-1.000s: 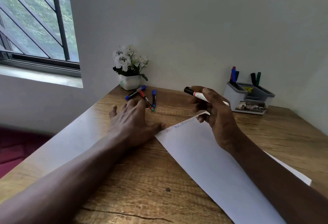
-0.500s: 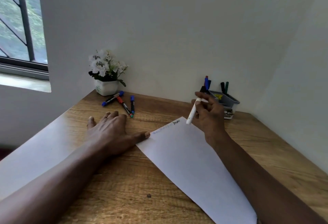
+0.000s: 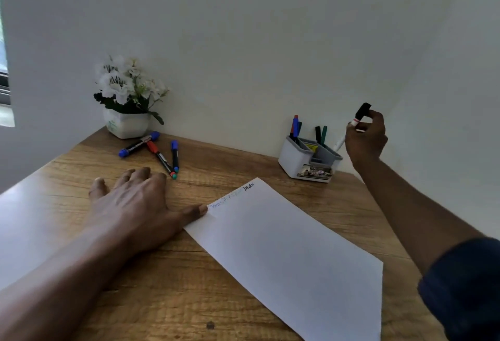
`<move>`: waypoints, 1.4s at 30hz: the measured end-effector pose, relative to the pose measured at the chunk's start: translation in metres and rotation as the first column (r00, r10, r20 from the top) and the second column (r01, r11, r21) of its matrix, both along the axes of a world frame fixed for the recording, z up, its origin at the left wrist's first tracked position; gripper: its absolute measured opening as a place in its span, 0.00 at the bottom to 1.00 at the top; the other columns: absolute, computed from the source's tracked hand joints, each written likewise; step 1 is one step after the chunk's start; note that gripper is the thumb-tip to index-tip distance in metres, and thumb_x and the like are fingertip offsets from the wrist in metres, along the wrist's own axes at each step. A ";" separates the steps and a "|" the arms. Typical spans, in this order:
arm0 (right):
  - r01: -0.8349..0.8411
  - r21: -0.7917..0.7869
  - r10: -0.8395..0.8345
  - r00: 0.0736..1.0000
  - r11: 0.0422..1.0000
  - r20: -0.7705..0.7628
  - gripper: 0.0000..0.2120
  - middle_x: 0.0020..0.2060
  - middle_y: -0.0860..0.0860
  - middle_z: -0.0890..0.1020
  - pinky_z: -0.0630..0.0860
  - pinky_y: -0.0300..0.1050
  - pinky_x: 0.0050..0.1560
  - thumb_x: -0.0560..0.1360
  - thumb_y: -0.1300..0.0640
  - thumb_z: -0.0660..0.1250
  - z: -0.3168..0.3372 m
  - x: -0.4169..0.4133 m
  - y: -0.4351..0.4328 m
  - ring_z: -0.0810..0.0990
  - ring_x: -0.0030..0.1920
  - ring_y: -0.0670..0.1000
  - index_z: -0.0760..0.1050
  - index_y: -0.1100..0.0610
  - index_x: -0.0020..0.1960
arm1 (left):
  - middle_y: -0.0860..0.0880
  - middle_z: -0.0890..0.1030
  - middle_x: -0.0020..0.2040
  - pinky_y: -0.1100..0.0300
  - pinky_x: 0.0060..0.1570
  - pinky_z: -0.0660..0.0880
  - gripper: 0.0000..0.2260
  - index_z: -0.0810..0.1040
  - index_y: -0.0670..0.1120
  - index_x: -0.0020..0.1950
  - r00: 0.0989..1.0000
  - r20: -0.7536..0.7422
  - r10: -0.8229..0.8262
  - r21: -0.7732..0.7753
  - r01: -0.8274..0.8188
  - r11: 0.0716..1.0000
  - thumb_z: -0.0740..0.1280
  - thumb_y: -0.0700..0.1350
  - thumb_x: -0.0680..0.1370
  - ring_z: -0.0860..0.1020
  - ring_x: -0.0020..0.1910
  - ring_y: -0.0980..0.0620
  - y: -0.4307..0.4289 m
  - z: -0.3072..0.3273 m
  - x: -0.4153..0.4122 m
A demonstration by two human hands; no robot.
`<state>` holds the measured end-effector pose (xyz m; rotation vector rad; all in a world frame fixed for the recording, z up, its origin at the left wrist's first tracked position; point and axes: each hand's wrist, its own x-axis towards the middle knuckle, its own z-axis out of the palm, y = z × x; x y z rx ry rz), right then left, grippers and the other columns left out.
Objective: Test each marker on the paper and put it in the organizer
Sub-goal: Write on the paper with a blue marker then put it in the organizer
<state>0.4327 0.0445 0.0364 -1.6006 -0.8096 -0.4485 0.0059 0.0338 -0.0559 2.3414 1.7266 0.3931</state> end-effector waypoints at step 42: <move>-0.476 -0.558 0.657 0.733 0.679 0.174 0.03 0.41 0.44 0.84 0.78 0.36 0.45 0.77 0.56 0.71 -0.064 -0.176 0.055 0.82 0.42 0.41 0.84 0.52 0.50 | 0.48 0.58 0.82 0.36 0.77 0.51 0.45 0.61 0.55 0.79 0.999 -0.032 -0.016 -0.046 0.015 0.999 0.56 0.80 0.69 0.56 0.81 0.46 -0.001 0.003 0.000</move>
